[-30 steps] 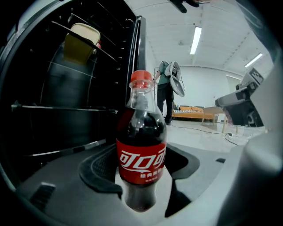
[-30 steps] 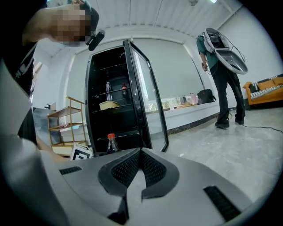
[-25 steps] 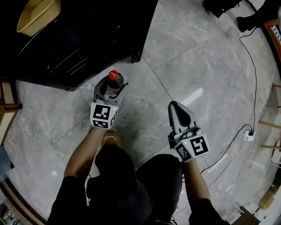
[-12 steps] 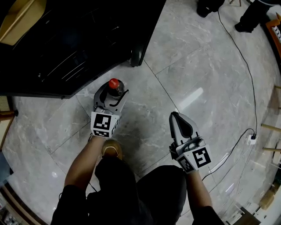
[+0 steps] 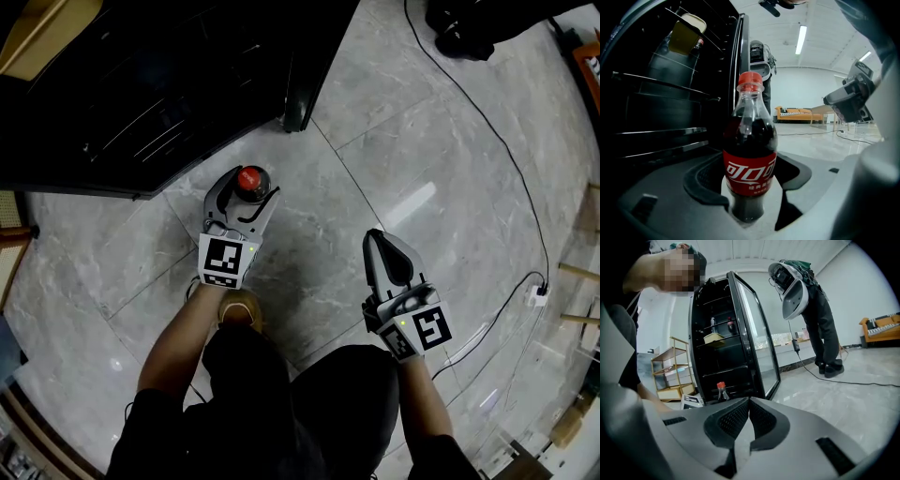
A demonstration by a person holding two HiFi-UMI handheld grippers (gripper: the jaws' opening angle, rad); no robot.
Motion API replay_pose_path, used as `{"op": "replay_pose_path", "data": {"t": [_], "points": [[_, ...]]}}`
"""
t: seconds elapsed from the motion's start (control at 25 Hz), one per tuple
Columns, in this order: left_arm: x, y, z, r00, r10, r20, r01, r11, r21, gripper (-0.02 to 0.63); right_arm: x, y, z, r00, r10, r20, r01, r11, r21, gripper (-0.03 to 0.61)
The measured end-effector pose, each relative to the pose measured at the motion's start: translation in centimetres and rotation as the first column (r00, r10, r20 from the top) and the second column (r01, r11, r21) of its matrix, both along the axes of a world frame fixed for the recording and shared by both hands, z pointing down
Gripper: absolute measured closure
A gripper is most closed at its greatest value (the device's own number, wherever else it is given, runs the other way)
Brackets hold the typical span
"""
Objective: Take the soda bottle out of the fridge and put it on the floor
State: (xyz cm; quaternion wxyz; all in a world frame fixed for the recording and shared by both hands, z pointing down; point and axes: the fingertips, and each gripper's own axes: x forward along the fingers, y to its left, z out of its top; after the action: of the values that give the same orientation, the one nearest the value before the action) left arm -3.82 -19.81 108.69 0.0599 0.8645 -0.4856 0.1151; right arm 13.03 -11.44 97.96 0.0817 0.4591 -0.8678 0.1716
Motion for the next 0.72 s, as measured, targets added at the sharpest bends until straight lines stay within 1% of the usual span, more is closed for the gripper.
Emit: {"op": "replay_pose_path", "data": {"t": [0.08,0.24,0.44,0.56,0.72], "points": [[0.0,0.2,0.1,1.0,-0.001,0.004,0.001,1.0,0.001,0.304,0.0,0.4,0.3,1.0,-0.004,-0.004,0.004,1.0,-0.021,0.554],[0.0,0.3,0.2,1.0,0.002,0.013,-0.002,1.0,-0.002,0.304,0.2,-0.1,-0.4,1.0,0.019,0.017,-0.019,1.0,0.024,0.554],[-0.1,0.6,-0.1,1.0,0.004,0.023,-0.004,1.0,-0.01,0.298,0.4,-0.3,-0.9,0.999,0.027,0.024,-0.028,0.999,0.026,0.554],[-0.3,1.3,-1.2,0.999,0.016,0.037,-0.016,1.0,-0.005,0.296,0.3,-0.6,-1.7,0.999,0.035,0.035,-0.036,0.999,0.032,0.554],[-0.9,3.0,-3.2,0.998,0.035,0.05,-0.035,0.999,-0.006,0.296,-0.3,-1.1,-3.1,0.999,0.017,0.035,-0.019,0.998,0.053,0.554]]}}
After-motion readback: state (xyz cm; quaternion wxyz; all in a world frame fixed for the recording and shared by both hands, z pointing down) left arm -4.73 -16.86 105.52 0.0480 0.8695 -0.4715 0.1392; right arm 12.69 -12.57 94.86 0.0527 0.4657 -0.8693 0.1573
